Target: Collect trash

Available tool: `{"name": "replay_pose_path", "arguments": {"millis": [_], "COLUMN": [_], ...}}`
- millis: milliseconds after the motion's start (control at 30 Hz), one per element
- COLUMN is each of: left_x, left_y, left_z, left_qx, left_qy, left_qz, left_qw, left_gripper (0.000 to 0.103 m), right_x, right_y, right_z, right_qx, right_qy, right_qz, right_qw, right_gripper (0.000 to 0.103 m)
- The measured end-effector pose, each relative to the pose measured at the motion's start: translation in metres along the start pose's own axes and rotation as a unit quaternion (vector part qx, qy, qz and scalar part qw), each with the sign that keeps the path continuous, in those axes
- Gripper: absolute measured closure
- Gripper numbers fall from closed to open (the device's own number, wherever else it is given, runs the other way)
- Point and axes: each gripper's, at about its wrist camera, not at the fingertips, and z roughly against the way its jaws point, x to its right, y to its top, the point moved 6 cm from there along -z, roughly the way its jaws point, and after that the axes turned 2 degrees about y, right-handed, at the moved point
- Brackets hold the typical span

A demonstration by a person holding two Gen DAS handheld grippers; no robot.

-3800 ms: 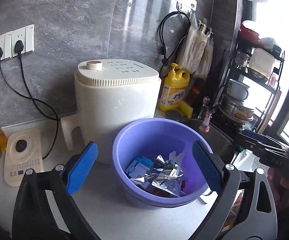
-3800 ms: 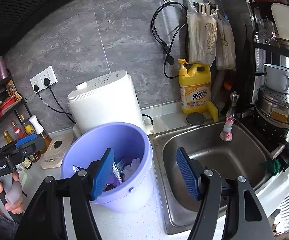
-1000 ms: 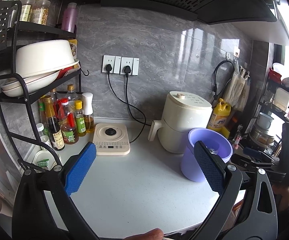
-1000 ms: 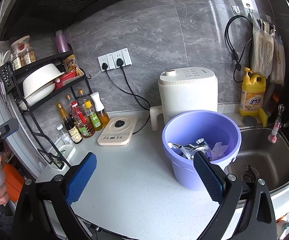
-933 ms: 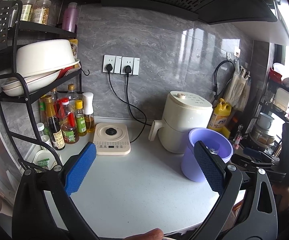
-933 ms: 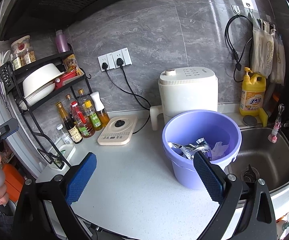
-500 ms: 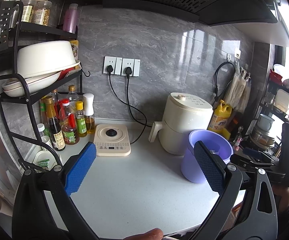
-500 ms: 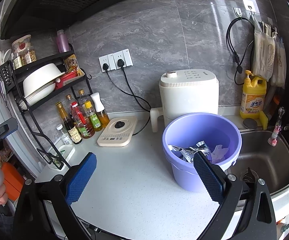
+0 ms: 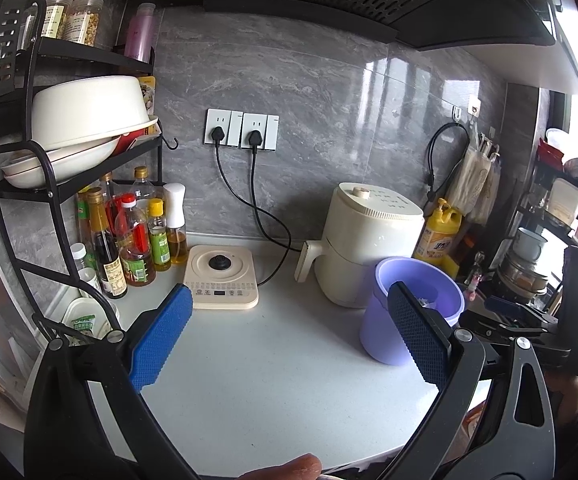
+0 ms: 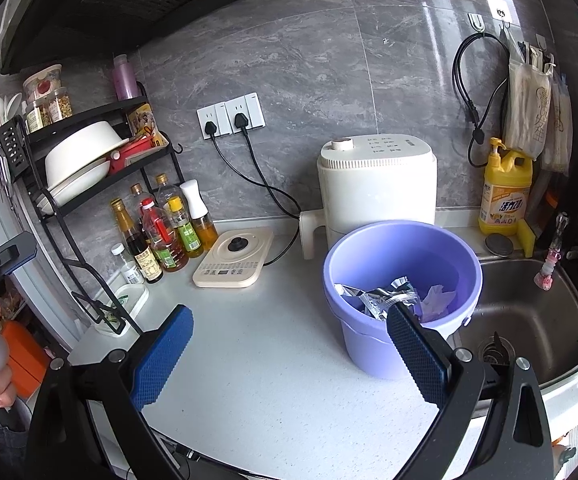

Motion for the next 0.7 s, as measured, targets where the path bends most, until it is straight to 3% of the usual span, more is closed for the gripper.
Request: {"name": "replay_pose_path", "arguments": {"millis": [700], "left_x": [0.0033], "left_y": [-0.0066], "left_z": [-0.0018], "left_qx": [0.002], "left_qy": [-0.008], "left_qz": [0.002], "left_qw": [1.0], "left_gripper": [0.006], "right_x": [0.0], "right_y": [-0.0056], "right_z": [0.0084], "right_qx": [-0.007], "right_qy": [-0.024], "right_qz": [0.011], "right_qw": [1.0], "right_gripper": [0.008]}}
